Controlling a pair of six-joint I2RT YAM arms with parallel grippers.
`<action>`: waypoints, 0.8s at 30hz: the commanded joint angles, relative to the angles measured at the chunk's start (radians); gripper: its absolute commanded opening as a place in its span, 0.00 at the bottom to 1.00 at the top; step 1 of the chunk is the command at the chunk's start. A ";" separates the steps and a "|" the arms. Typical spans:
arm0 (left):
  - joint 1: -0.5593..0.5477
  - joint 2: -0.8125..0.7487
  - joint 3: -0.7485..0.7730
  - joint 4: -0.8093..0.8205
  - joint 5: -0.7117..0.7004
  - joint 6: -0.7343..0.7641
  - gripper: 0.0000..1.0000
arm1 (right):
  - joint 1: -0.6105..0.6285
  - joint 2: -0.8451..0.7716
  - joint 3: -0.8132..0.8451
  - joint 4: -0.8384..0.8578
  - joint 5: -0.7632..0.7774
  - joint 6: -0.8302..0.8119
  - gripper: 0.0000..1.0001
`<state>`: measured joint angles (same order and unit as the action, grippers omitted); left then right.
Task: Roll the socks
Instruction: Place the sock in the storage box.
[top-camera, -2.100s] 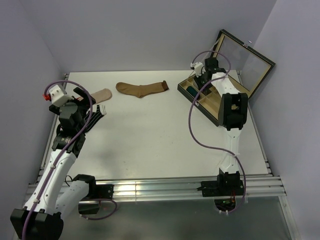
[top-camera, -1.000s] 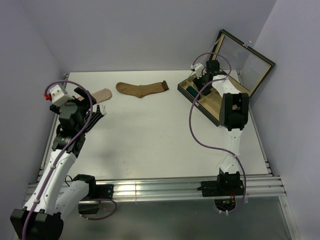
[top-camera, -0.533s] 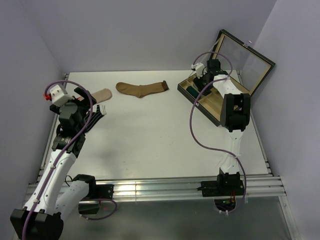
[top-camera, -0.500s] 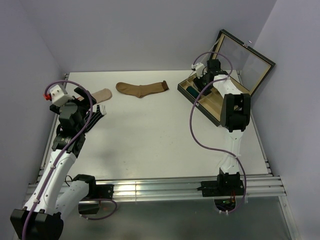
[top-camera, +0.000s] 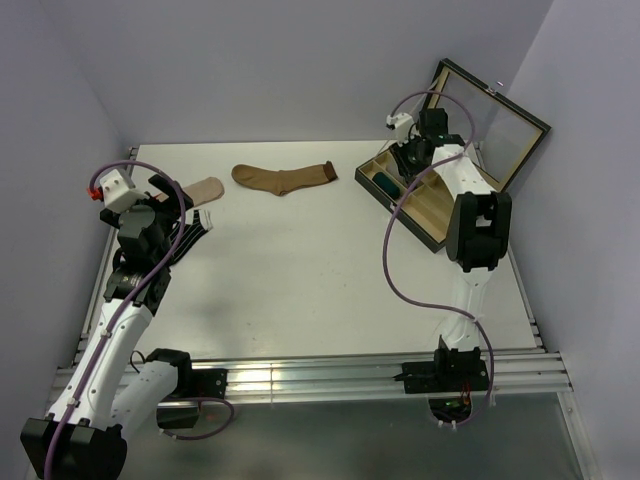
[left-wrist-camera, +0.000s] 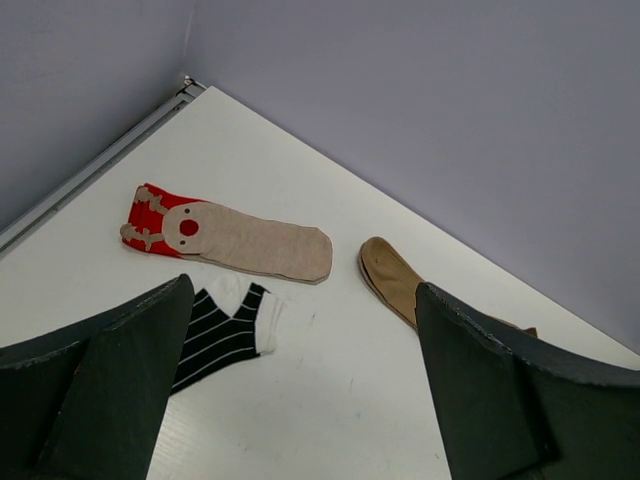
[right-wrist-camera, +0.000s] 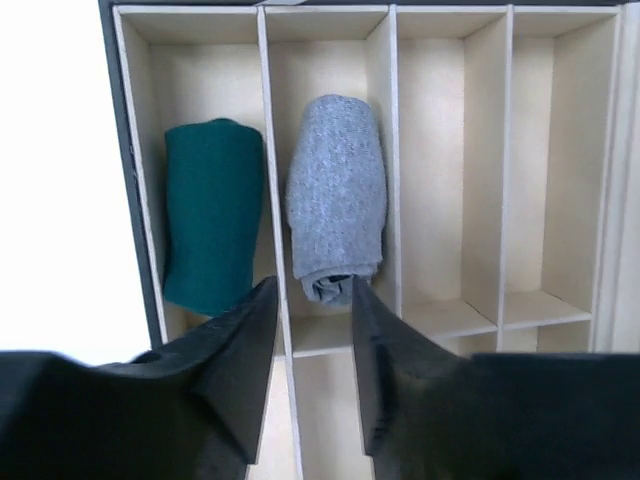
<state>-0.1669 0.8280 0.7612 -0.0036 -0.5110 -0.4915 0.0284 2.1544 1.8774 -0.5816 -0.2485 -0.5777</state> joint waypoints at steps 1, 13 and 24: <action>0.004 -0.020 -0.002 0.036 0.017 -0.005 0.98 | 0.004 -0.025 0.022 0.028 -0.034 0.045 0.40; 0.004 -0.020 -0.005 0.040 0.025 -0.005 0.98 | -0.007 0.105 0.054 0.033 0.014 0.082 0.28; 0.004 -0.032 -0.010 0.043 0.034 -0.010 0.98 | -0.019 0.049 0.022 0.023 -0.009 0.133 0.32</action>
<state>-0.1669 0.8196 0.7563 -0.0036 -0.4919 -0.4919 0.0212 2.2501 1.8858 -0.5468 -0.2417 -0.4755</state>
